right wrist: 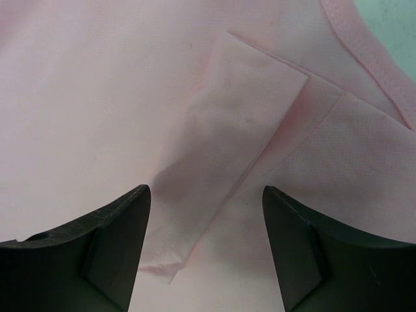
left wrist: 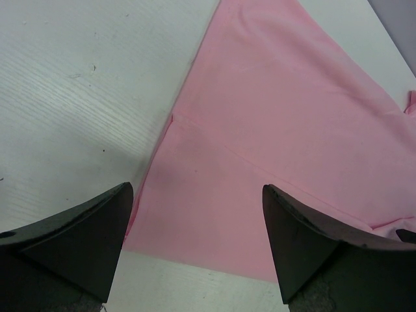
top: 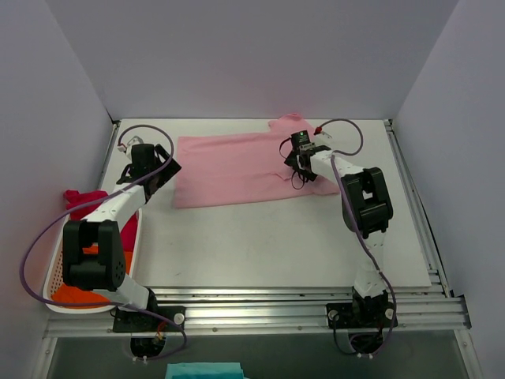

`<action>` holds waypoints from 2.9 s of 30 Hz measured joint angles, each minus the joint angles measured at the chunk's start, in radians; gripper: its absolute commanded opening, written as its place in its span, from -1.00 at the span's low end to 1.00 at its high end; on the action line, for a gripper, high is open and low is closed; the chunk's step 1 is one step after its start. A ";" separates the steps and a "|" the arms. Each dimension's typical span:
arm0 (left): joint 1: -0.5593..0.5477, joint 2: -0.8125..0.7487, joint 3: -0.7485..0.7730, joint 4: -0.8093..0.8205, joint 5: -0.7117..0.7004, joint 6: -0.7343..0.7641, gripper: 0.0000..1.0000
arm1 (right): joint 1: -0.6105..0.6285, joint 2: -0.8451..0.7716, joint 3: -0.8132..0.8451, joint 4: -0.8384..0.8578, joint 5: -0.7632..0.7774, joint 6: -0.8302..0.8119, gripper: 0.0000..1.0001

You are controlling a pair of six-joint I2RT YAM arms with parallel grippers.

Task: Fold and stack the t-shirts
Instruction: Fold the flattened tshirt in 1/3 of the way

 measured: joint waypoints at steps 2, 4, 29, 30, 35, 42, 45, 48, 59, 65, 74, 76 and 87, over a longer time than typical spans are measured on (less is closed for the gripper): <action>0.000 0.000 0.000 0.000 0.000 0.000 0.79 | -0.001 0.000 0.011 -0.002 -0.006 -0.002 0.30; 0.000 0.000 0.000 0.000 0.000 0.000 0.79 | -0.003 0.000 0.018 -0.002 -0.011 -0.002 0.31; 0.000 0.012 0.000 0.000 -0.002 0.005 0.78 | -0.018 0.081 0.095 0.034 -0.024 -0.017 0.14; 0.000 0.014 0.000 0.000 -0.002 0.005 0.78 | -0.018 0.080 0.092 0.038 -0.024 -0.017 0.13; 0.000 0.016 0.000 0.000 -0.009 0.005 0.77 | -0.019 0.075 0.068 0.060 -0.010 -0.018 -0.27; 0.000 0.016 0.000 0.000 -0.016 0.007 0.77 | -0.019 0.075 0.054 0.077 -0.005 -0.011 -0.64; 0.000 0.016 0.000 0.000 -0.016 0.008 0.77 | -0.019 0.075 0.047 0.090 -0.005 -0.008 -0.74; 0.000 0.016 0.000 0.000 -0.017 0.008 0.77 | -0.024 0.075 0.043 0.099 -0.006 -0.006 -0.74; -0.003 0.021 0.000 0.000 -0.020 0.008 0.77 | -0.024 0.076 0.042 0.114 0.002 0.010 -0.38; -0.006 0.032 0.000 0.000 -0.020 0.008 0.77 | -0.024 0.076 0.041 0.111 0.032 0.011 -0.42; -0.010 0.032 0.000 0.000 -0.026 0.008 0.76 | -0.024 0.056 -0.009 0.150 0.079 0.034 -0.42; -0.013 0.032 0.000 0.000 -0.027 0.008 0.76 | -0.024 0.047 -0.026 0.160 0.087 0.037 -0.39; -0.020 0.033 0.000 0.000 -0.035 0.011 0.76 | -0.024 -0.008 -0.117 0.185 0.130 0.040 -0.29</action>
